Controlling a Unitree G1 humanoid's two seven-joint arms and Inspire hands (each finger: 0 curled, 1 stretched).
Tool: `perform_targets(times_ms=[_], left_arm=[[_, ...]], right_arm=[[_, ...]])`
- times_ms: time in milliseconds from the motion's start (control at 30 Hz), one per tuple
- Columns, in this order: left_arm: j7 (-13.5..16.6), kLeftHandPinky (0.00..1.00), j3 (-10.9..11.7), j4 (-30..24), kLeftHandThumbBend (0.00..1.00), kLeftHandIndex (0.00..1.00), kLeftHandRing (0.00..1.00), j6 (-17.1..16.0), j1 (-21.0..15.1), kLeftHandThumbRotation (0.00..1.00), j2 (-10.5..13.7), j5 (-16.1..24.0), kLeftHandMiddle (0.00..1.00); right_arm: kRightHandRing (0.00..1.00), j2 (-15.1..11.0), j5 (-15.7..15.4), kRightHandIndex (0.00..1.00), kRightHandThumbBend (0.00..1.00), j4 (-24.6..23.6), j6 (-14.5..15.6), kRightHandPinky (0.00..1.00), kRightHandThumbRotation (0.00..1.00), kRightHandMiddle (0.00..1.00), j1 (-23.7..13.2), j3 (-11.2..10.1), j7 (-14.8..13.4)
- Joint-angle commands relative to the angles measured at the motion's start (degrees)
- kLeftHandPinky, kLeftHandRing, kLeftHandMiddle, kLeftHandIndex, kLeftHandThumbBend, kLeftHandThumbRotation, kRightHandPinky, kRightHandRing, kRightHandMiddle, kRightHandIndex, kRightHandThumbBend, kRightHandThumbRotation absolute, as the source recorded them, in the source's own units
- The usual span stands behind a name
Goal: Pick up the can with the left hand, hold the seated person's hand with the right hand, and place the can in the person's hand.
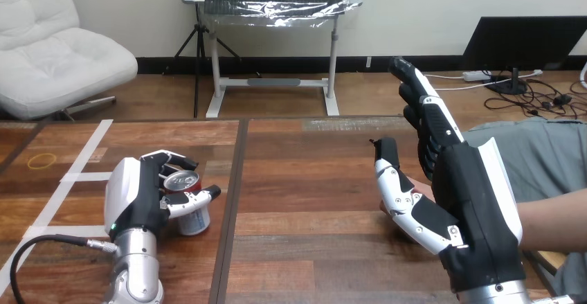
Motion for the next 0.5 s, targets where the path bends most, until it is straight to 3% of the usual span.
perform_targets(times_ms=[0,467], left_arm=[[-0.31,0.42,-0.23,-2.04,0.64,0.54,0.46,-2.46,-2.08,0.00,0.60,-0.06,0.51],[0.33,0.41,-1.50,-5.66,0.64,0.53,0.45,-4.65,-1.62,0.00,0.78,1.53,0.50]], right_arm=[[1.00,0.42,0.90,0.95,0.00,-2.01,-0.73,1.00,0.00,1.00,-2.61,-0.56,0.20],[1.00,0.74,0.87,0.96,0.00,-1.69,-0.71,1.00,0.00,1.00,-2.94,-0.36,0.02]])
